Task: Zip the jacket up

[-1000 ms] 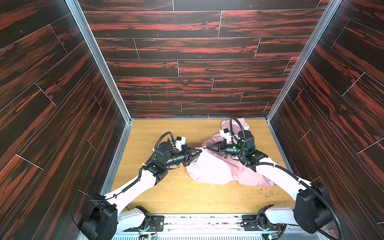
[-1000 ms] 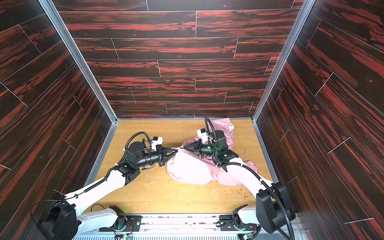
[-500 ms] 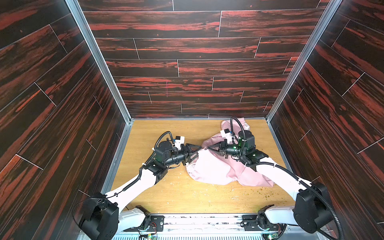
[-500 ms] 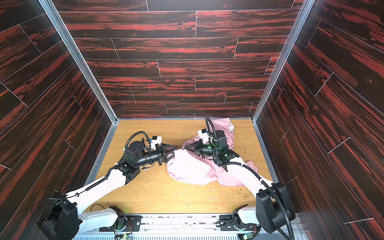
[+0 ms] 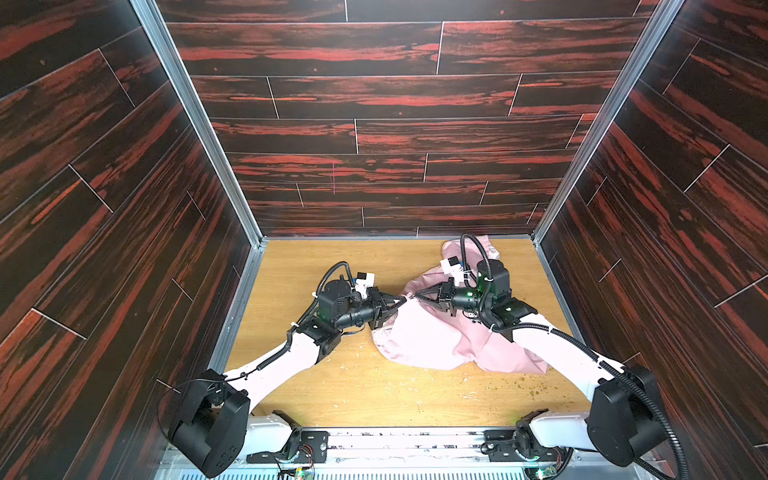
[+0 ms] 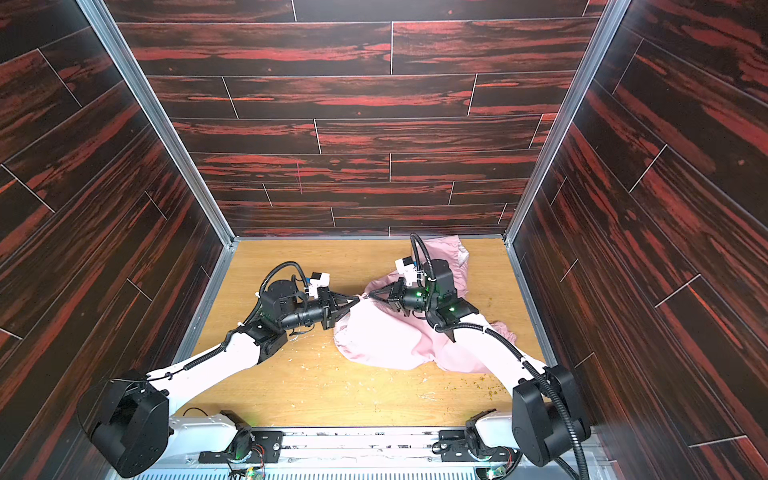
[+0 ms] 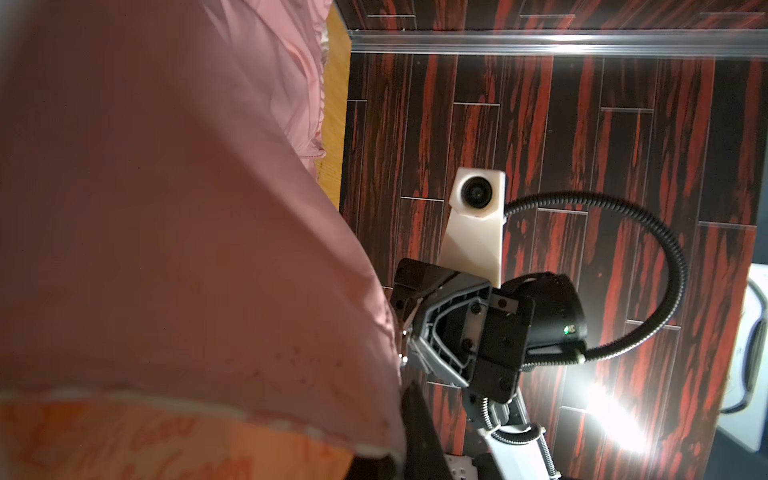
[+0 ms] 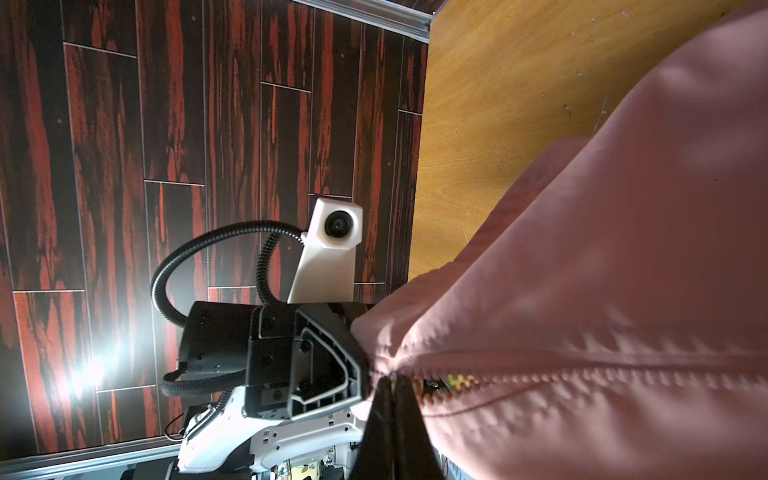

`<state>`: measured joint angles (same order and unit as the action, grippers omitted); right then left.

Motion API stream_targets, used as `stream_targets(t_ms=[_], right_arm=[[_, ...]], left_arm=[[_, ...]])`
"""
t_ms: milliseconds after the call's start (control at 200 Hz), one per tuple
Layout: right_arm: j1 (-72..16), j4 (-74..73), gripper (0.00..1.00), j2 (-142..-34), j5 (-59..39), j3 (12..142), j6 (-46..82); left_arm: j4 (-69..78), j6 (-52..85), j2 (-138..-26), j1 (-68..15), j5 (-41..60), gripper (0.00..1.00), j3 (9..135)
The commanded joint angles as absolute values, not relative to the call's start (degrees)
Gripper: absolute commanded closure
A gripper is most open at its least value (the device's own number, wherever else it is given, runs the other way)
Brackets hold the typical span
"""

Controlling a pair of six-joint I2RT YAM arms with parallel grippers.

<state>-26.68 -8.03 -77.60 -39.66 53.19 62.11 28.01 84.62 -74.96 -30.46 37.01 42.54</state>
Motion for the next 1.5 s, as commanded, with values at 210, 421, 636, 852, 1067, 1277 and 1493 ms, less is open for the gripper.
stream_targets(t_ms=[210,421,636,852,1067,1277,1493], right_arm=[[-25.36,7.77,1.0,-78.39,-35.2,61.08,52.99],[-22.53,17.36,1.0,-79.01,-31.76,64.59,47.48],[-19.12,20.91,1.0,-79.01,-31.31,65.15,45.16],[-16.91,25.35,1.0,-79.68,-29.96,67.55,42.54],[-15.7,30.43,1.0,-80.55,-27.21,70.26,39.33],[-15.08,33.55,1.0,-81.04,-24.42,71.79,37.38],[-13.41,37.42,1.0,-81.87,-21.47,73.68,34.87]], left_arm=[[20.65,78.76,-72.72,-29.15,33.91,1.0,46.71],[10.19,72.69,-68.34,-27.74,27.52,1.0,47.97],[2.37,68.63,-65.93,-26.54,23.89,1.0,48.6],[-8.65,62.3,-64.69,-26.17,18.21,1.0,52.15],[-17.13,57.04,-64.95,-25.82,13.17,1.0,56.12],[-21.79,54.03,-65.21,-25.56,9.76,1.0,58.23],[-25.84,51.56,-65.39,-24.57,5.82,1.0,60.33]])
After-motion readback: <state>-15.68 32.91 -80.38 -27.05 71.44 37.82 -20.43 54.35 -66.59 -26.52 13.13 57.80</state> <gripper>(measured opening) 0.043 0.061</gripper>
